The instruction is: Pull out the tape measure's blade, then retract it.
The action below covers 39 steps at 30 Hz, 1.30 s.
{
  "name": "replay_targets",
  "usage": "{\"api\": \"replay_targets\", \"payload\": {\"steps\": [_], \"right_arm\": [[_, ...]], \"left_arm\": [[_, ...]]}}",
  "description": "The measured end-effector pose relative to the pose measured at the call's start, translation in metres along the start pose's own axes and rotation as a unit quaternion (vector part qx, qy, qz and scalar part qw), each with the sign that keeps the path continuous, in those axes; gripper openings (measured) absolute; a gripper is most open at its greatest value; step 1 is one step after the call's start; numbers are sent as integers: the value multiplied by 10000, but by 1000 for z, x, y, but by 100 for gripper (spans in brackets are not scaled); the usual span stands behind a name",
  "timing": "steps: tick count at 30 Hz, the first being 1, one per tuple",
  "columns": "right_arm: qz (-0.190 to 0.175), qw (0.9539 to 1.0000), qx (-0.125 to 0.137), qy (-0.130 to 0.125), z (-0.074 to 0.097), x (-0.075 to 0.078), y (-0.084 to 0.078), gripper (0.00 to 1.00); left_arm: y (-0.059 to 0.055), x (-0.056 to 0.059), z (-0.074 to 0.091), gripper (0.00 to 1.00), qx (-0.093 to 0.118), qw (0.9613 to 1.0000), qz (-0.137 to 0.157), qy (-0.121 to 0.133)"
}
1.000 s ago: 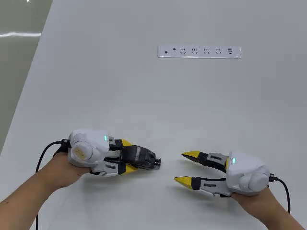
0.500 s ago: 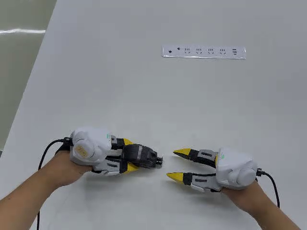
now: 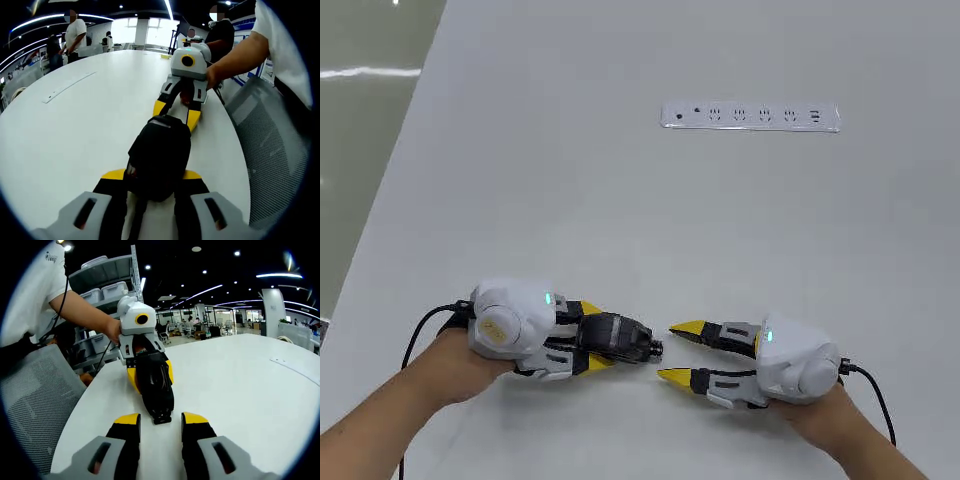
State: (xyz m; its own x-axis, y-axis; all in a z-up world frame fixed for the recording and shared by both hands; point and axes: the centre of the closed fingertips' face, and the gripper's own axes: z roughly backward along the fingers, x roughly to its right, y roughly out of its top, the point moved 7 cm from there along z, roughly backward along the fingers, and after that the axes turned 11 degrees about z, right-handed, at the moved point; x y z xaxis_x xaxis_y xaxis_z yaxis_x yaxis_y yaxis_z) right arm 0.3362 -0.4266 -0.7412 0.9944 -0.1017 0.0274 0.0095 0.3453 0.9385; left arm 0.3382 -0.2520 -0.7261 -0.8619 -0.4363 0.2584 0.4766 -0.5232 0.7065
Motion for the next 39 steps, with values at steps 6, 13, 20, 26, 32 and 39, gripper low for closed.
{"api": "replay_targets", "payload": {"steps": [6,13,20,26,32,39], "right_arm": [[-10,10000,6,32,-4,1,-1,32],[77,9999,-33,78,-6,1,-3,27],[131,9998,-67,99,-11,2,-2,25],[268,9994,-164,144,-14,1,-4,23],[296,9993,-183,134,-14,3,-5,20],[338,9991,-169,192,-16,3,-4,19]], "left_arm": [[-1,0,0,32,-12,10000,-14,-6],[-1,-1,-1,32,-31,10000,-26,-9],[-1,-1,-1,32,-48,10000,-27,2],[-2,-1,-1,32,-71,10000,-42,15],[-2,-2,-2,31,-94,9999,-72,37],[-3,-2,-2,31,-90,9999,-77,35]]}}
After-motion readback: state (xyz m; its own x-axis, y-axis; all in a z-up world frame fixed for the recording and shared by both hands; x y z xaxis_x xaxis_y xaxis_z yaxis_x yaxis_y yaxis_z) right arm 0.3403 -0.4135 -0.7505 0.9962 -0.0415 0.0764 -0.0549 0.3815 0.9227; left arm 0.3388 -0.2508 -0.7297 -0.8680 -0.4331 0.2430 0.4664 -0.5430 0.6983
